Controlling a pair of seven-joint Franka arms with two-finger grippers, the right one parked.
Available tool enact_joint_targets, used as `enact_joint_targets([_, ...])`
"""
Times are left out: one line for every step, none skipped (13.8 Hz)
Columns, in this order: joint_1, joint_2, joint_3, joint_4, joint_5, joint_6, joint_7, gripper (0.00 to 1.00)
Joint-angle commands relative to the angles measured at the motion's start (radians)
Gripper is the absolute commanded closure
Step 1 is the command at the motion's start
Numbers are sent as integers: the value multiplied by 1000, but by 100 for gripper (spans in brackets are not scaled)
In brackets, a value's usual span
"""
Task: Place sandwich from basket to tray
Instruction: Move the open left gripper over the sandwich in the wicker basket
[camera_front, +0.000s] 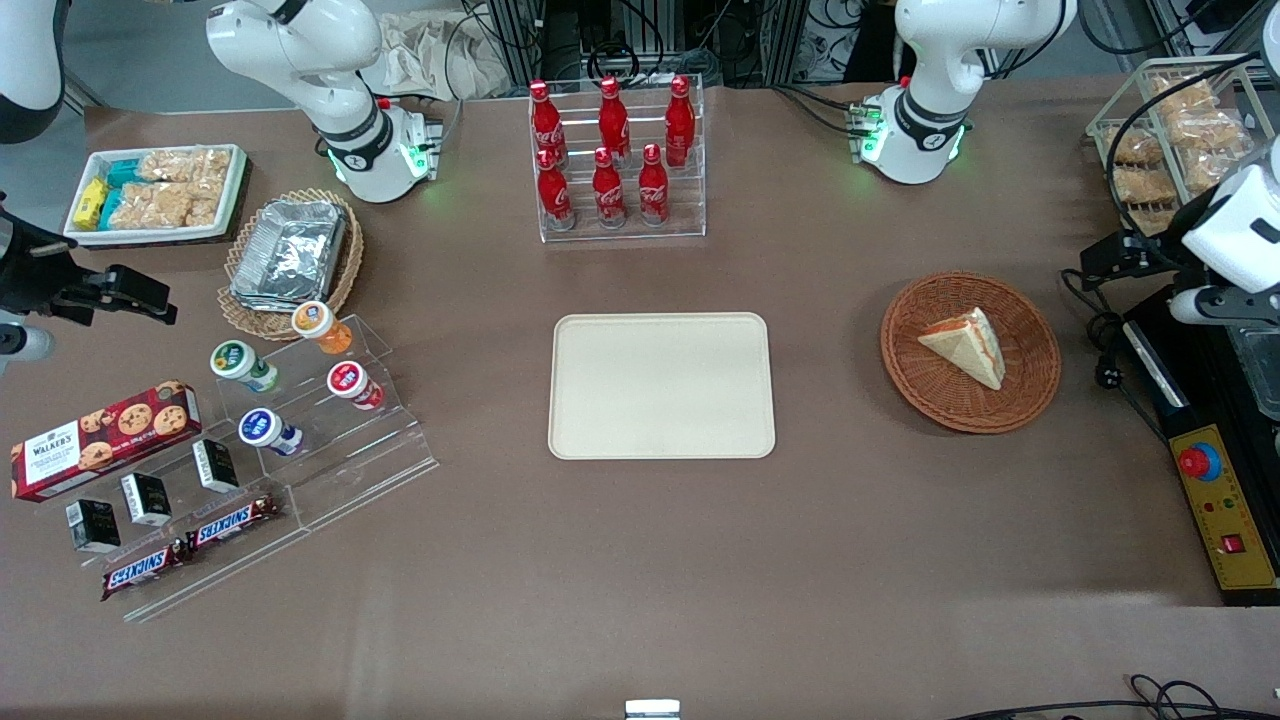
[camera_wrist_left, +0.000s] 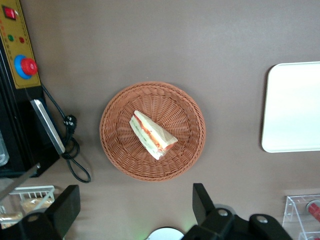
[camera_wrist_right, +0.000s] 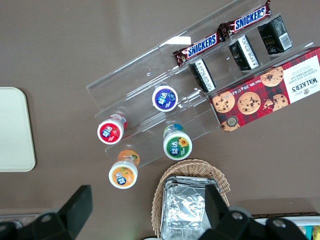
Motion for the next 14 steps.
enact_joint_targets([-3,-126,-18,-194,-8,123,-76,0])
enact_joint_targets([-3,-156,-23,-255,-8,171,-93,0])
enact_joint_targets([-3,-186,-23,-310,-8,214,-105,0])
enact_joint_targets([-3,-218,-23,-370,-8,254,-113,0])
enact_joint_targets([-3,-244,-23,-421,-8,290,-119,0])
enact_joint_targets([-3,-265,-23,-467,-8,323,-130,0])
enact_joint_targets([-3,-292,-23,-522,-8,359,-157,0])
enact_joint_targets([-3,-308,-23,-559,-8,390,-186,0])
enact_joint_targets([-3,-309,-23,-571,-8,395,-221,0])
enact_joint_targets([-3,-309,-23,-585,-8,400,-248,0])
enact_joint_targets([-3,-309,-23,-598,-8,407,-271,0])
enact_joint_targets([-3,-309,-23,-617,-8,423,-310,0])
enact_joint_targets([-3,-307,-23,-634,-8,441,-350,0])
enact_joint_targets([-3,-306,-26,-657,-8,462,-398,0])
